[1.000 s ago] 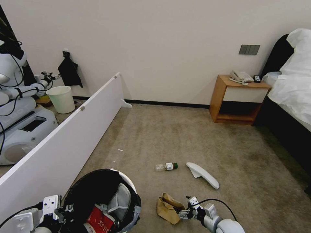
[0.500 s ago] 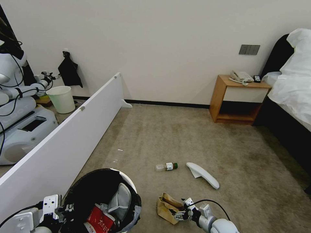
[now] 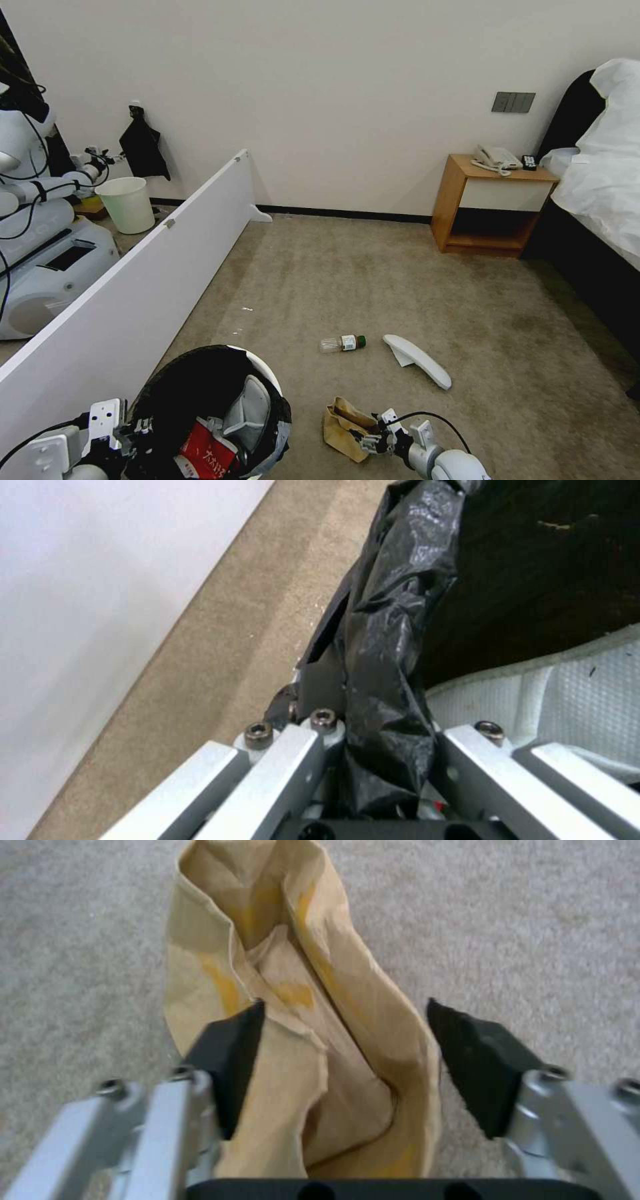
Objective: Pick up the trash bin, then pick up the garbage from the floor and place it into the trash bin.
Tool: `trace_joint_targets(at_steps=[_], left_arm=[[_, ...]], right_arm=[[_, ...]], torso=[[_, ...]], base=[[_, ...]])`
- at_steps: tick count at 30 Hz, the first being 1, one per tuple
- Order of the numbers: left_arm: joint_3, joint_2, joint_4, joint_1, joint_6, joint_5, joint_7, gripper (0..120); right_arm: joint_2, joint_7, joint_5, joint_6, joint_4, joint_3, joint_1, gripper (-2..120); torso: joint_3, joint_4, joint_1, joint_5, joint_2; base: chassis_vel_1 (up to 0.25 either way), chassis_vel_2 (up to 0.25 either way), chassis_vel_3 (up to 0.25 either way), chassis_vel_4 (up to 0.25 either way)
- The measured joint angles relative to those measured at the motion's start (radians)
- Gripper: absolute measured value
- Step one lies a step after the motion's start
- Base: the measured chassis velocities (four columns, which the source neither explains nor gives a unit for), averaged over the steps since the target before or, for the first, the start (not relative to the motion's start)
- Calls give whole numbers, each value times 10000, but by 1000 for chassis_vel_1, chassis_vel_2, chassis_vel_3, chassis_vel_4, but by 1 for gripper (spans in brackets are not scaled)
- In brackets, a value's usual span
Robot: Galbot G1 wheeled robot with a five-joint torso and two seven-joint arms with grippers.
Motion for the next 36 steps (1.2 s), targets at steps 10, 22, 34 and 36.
trace_joint_targets(at_steps=[10,22,34,36], left_arm=[[0,17,-6,-12,0,-16,3,2],[-25,51,-16,-28,0,-70,10,2],[59,105,46,-39,0,-59,8,2],[72,158,75,-47,0,-68,8,2]], right_arm=[[2,-57,-64,0,-85,1,-42,29],[-45,-130,-87,0,-84,-8,-103,0],[-416,-100,-204,187,824,550,-368,0],[-649,-40,-32,213,1381,785,-543,0]], torso=[[0,0,0,-1,1],[0,1,0,0,0],[0,2,0,2,0],[0,1,0,1,0]], base=[[0,0,0,0],[0,0,0,0],[0,0,0,0],[0,0,0,0]])
